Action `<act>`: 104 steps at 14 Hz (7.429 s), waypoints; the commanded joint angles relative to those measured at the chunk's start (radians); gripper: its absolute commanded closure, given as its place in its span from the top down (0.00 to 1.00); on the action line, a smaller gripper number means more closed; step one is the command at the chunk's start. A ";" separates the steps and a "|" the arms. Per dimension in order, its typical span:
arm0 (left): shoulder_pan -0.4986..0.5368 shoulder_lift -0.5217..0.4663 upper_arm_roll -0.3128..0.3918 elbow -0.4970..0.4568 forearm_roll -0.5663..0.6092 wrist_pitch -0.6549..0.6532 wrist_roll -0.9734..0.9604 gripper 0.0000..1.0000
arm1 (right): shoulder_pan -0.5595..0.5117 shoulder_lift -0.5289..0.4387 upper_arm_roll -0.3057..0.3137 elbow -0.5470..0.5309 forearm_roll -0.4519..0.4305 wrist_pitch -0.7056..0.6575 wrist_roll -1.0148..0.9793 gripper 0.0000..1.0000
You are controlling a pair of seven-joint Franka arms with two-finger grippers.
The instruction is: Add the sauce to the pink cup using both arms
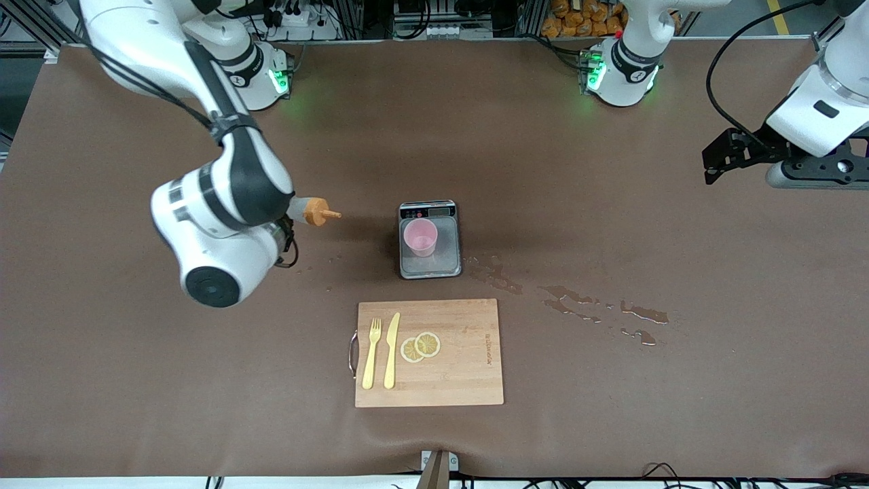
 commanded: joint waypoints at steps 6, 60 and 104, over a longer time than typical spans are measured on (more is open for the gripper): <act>0.022 -0.038 0.011 -0.020 -0.054 -0.032 0.032 1.00 | -0.306 -0.035 0.014 -0.003 0.170 -0.066 -0.460 0.45; 0.059 -0.028 0.003 -0.034 -0.074 -0.025 -0.004 1.00 | -0.734 0.360 0.002 -0.125 0.266 0.037 -1.456 1.00; 0.059 -0.026 0.010 -0.020 -0.057 -0.023 0.015 1.00 | -0.311 -0.440 0.012 -0.219 -0.125 0.265 -1.375 1.00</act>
